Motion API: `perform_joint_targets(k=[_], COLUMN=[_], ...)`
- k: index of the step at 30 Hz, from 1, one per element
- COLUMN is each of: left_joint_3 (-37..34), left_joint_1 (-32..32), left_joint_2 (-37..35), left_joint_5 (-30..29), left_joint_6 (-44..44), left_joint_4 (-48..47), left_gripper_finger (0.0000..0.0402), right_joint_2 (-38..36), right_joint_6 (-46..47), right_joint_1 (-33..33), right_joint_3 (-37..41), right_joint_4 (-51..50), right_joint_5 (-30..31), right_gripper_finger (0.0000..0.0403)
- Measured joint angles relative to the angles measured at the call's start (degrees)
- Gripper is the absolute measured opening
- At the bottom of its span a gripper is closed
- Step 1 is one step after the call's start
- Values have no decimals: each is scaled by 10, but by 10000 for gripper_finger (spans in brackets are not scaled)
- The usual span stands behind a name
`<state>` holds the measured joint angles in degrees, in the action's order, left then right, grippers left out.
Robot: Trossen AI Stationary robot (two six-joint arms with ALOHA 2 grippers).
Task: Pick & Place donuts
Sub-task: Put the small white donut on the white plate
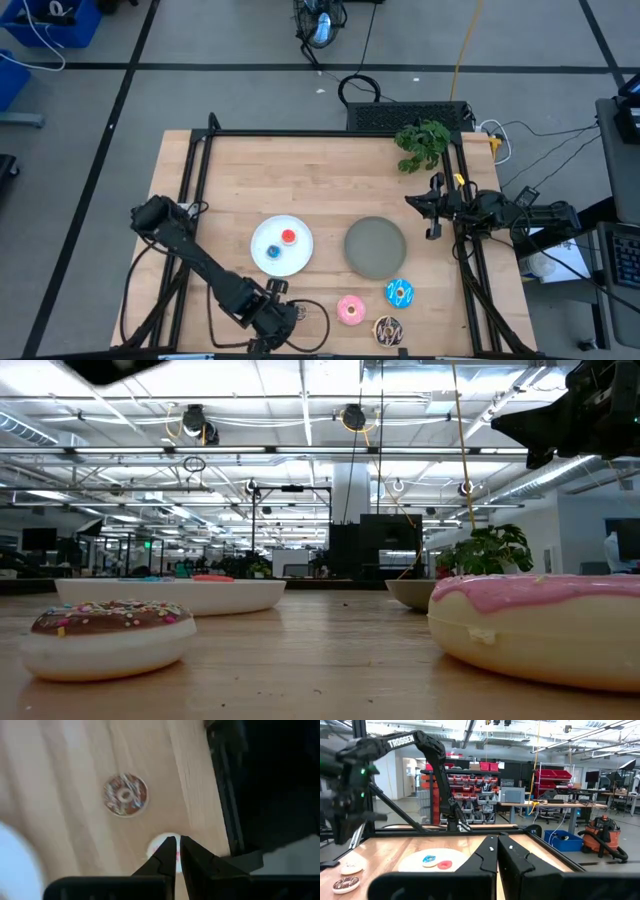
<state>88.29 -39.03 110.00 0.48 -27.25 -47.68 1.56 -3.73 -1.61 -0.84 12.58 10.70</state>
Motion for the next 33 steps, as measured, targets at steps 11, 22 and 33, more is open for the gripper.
perform_joint_targets(k=[11,22,33], left_joint_3=[87,189,169], left_joint_1=[-19,-26,-37], left_joint_2=[57,113,114], left_joint_5=[-56,-89,-70], left_joint_6=[45,-55,-126], left_joint_4=[-56,-227,-212], left_gripper_finger=[31,32,173], right_joint_2=[0,0,0], right_joint_6=[0,0,0], right_joint_1=[0,0,0], right_joint_3=[0,0,0], right_joint_4=[-2,24,43], right_joint_5=[-2,0,0], right_gripper_finger=[0,0,0])
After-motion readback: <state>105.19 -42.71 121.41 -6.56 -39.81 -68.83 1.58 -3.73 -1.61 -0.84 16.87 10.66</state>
